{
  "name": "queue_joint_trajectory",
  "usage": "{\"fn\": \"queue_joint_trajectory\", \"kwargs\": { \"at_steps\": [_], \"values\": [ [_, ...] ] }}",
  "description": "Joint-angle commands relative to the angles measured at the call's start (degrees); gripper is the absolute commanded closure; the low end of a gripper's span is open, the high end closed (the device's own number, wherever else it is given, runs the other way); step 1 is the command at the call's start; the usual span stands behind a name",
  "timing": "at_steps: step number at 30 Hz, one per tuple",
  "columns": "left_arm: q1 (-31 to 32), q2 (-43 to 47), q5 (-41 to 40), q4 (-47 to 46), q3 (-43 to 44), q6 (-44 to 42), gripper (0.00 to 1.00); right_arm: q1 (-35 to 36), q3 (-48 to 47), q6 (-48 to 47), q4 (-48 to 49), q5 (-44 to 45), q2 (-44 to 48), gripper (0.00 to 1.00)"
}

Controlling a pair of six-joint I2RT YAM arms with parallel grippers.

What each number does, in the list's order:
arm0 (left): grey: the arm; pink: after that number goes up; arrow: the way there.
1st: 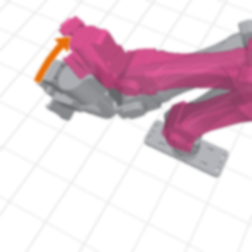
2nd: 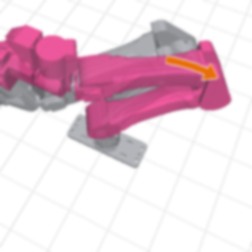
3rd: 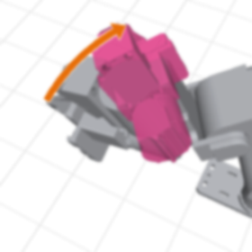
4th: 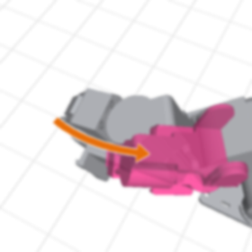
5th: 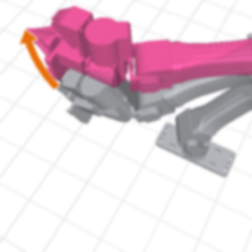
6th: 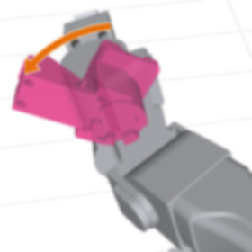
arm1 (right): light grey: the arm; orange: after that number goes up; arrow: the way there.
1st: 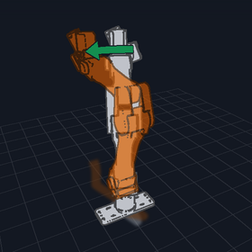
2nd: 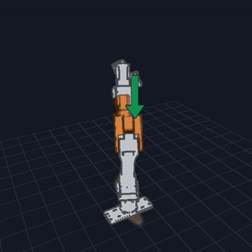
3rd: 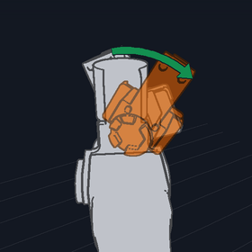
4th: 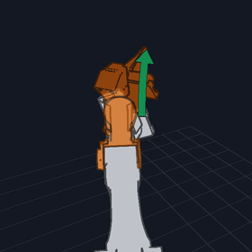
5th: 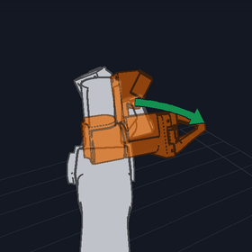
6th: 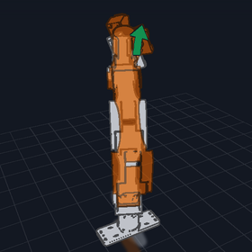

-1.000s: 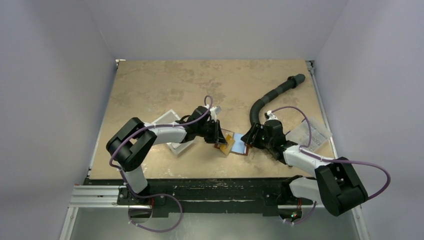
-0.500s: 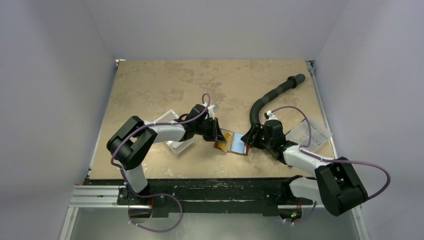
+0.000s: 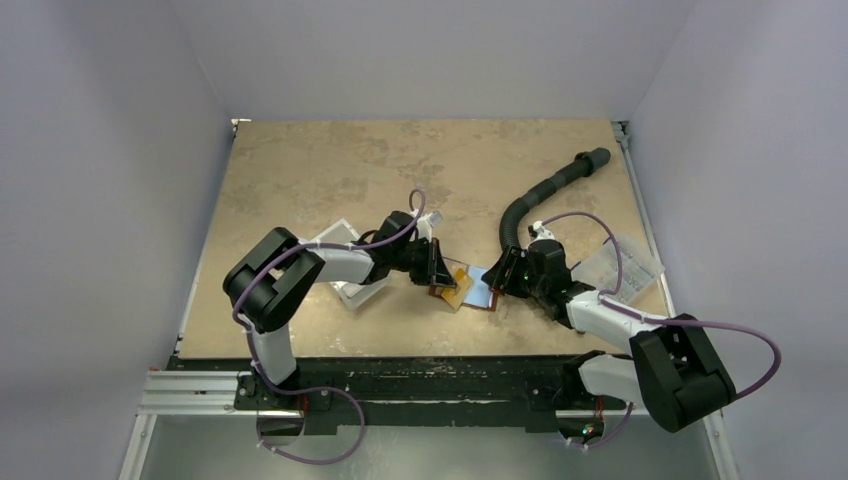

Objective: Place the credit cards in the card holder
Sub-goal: Insert the credit card into the card holder.

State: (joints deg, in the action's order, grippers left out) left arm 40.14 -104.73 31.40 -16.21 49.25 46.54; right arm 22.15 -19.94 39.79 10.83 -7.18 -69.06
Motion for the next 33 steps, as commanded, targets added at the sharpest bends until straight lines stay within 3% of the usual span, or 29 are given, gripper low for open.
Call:
{"fn": "queue_joint_trajectory", "kwargs": {
  "at_steps": [1,9,33],
  "values": [
    [-0.3,-0.9,1.3,-2.0,0.5,-0.6,1.0,0.0,-0.6,-1.3,-0.1,0.0,-0.7,0.46],
    [-0.3,-3.5,1.5,-3.8,1.8,0.3,1.0,-0.1,-0.9,-1.5,-0.1,-0.6,-1.7,0.46],
    [-1.0,-8.5,-2.6,-21.1,-0.5,10.5,1.0,-0.1,-1.0,-1.7,0.1,-1.5,-2.4,0.49]
  ]
}}
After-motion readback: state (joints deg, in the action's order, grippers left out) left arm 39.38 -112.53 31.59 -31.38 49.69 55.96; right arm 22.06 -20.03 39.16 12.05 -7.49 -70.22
